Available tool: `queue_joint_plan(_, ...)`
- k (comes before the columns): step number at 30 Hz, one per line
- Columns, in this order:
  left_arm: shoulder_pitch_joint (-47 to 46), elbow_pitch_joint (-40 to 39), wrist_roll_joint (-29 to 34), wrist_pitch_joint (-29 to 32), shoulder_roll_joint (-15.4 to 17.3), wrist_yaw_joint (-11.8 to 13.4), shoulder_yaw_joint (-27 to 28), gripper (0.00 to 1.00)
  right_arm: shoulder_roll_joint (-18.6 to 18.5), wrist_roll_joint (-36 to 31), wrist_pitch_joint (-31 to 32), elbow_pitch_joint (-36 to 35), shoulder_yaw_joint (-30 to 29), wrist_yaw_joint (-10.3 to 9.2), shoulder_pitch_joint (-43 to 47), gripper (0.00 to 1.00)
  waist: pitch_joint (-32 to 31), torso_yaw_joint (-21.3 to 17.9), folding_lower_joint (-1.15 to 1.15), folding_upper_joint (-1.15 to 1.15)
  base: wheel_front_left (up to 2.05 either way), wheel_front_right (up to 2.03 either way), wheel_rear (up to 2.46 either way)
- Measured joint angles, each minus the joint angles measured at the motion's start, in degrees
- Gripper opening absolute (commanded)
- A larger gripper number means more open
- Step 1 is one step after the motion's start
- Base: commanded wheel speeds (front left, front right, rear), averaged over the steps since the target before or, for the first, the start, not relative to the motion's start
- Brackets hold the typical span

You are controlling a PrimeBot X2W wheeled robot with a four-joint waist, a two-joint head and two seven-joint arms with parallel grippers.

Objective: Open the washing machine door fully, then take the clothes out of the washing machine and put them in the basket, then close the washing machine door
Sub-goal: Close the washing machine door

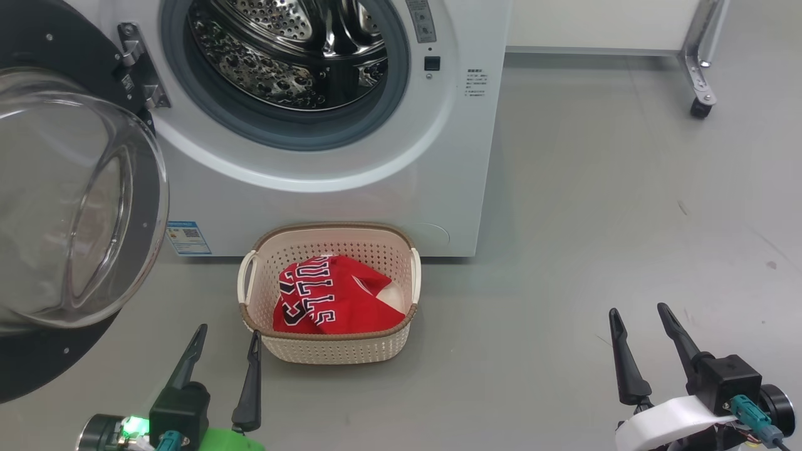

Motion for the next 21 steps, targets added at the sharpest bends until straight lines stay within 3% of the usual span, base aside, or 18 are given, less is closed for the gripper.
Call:
queue_joint_plan(11,0.0,-0.6,-0.1,0.5,-0.2,0.1,0.3,1.0,-0.6,0.0,0.0,-0.6,0.1,0.07,0.0,1.0,-0.1,5.9,0.0,0.0,0.0,0.0,0.0)
queue_joint_plan(21,0.4,-1.2,0.0,0.4,-0.4,0.5,1.5,1.0,-0.6,0.0,0.6,-0.8,1.1,0.6,0.0,1.0,0.2,13.9,0.0,0.0,0.0,0.0,0.0)
